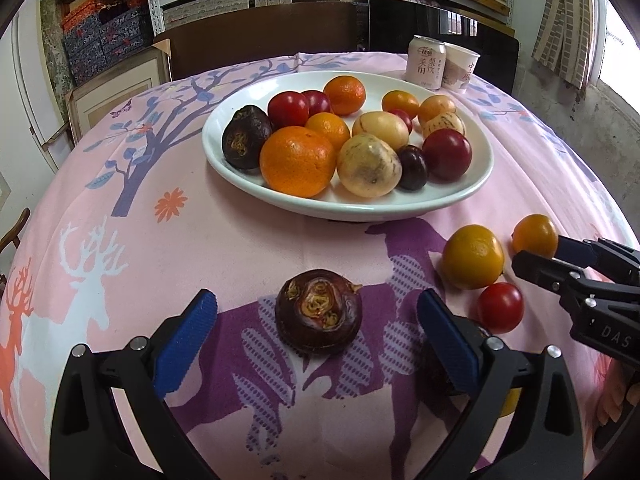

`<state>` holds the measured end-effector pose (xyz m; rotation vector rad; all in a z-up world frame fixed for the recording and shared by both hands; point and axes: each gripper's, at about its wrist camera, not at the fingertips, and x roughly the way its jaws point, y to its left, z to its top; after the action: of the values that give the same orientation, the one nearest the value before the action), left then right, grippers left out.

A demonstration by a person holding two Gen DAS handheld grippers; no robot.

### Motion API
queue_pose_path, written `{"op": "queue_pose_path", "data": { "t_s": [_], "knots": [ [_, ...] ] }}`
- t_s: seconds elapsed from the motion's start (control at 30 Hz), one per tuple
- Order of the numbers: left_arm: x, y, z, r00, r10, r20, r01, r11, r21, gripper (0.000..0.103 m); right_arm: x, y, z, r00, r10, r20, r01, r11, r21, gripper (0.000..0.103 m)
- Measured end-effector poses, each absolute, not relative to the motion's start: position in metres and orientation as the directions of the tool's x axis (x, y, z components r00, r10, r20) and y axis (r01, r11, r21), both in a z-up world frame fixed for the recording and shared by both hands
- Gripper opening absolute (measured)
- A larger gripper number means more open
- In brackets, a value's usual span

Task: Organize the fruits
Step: 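Grasp a dark purple fruit with the left tool while the right tool grasps an orange, then carry the dark purple fruit and orange onto the plate and open both tools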

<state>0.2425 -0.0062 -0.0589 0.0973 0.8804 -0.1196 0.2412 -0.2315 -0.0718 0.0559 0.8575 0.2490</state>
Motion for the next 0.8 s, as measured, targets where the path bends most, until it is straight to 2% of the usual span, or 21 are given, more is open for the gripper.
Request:
{"op": "queue_pose_path", "data": {
  "t_s": [0.17, 0.23, 0.33, 0.43, 0.53, 0.8],
  "knots": [
    [0.240, -0.012, -0.057, 0.645, -0.052, -0.762, 0.156, 0.986, 0.065, 0.093, 0.242, -0.234, -0.072, 0.627, 0.237, -0.742, -0.188, 0.970, 0.151, 0.046],
    [0.240, -0.015, -0.058, 0.642, -0.057, -0.765, 0.172, 0.982, 0.071, 0.068, 0.241, -0.234, -0.072, 0.628, 0.235, -0.742, -0.186, 0.971, 0.150, 0.043],
    [0.240, -0.018, -0.060, 0.630, -0.064, -0.774, 0.188, 0.979, 0.073, 0.058, 0.241, -0.235, -0.072, 0.628, 0.233, -0.742, -0.182, 0.972, 0.151, 0.038],
    [0.240, -0.017, -0.059, 0.635, -0.069, -0.770, 0.186, 0.980, 0.066, 0.047, 0.241, -0.235, -0.072, 0.628, 0.232, -0.743, -0.183, 0.972, 0.148, 0.038],
    [0.239, -0.017, -0.059, 0.638, -0.071, -0.767, 0.189, 0.980, 0.066, 0.041, 0.241, -0.236, -0.072, 0.629, 0.236, -0.741, -0.184, 0.971, 0.152, 0.038],
    [0.221, -0.016, -0.044, 0.691, -0.093, -0.717, 0.199, 0.978, 0.065, 0.041, 0.233, -0.241, -0.064, 0.667, 0.239, -0.706, -0.175, 0.971, 0.164, 0.037]
  ]
}}
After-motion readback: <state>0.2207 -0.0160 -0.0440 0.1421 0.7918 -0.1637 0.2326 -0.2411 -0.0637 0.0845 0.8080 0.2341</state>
